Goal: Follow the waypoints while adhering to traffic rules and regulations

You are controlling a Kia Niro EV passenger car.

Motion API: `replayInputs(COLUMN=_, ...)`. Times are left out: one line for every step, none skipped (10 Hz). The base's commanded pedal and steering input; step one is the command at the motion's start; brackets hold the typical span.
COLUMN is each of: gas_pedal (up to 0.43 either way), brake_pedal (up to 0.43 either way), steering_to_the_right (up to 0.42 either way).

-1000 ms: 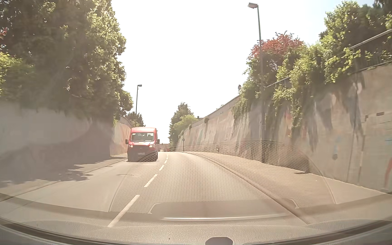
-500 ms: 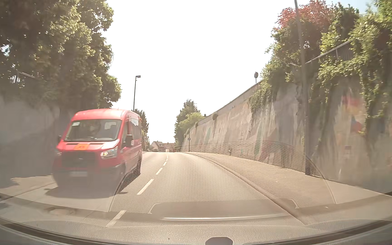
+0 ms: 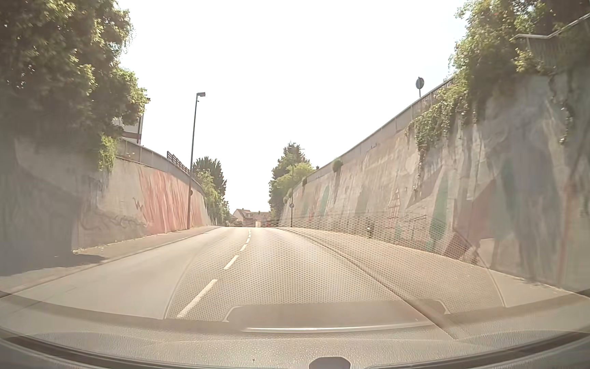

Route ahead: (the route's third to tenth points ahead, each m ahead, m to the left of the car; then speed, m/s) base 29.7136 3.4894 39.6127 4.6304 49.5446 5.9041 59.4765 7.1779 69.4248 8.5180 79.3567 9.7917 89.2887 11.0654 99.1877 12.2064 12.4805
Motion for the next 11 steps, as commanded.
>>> replayInputs(gas_pedal=0.299, brake_pedal=0.0, steering_to_the_right=-0.016)
replayInputs(gas_pedal=0.299, brake_pedal=0.0, steering_to_the_right=-0.016)
replayInputs(gas_pedal=0.299, brake_pedal=0.0, steering_to_the_right=-0.017)
replayInputs(gas_pedal=0.299, brake_pedal=0.0, steering_to_the_right=-0.017)
replayInputs(gas_pedal=0.299, brake_pedal=0.0, steering_to_the_right=-0.018)
replayInputs(gas_pedal=0.299, brake_pedal=0.0, steering_to_the_right=-0.02)
replayInputs(gas_pedal=0.299, brake_pedal=0.0, steering_to_the_right=-0.023)
replayInputs(gas_pedal=0.299, brake_pedal=0.0, steering_to_the_right=-0.025)
replayInputs(gas_pedal=0.299, brake_pedal=0.0, steering_to_the_right=-0.026)
replayInputs(gas_pedal=0.299, brake_pedal=0.0, steering_to_the_right=-0.027)
replayInputs(gas_pedal=0.299, brake_pedal=0.0, steering_to_the_right=-0.027)
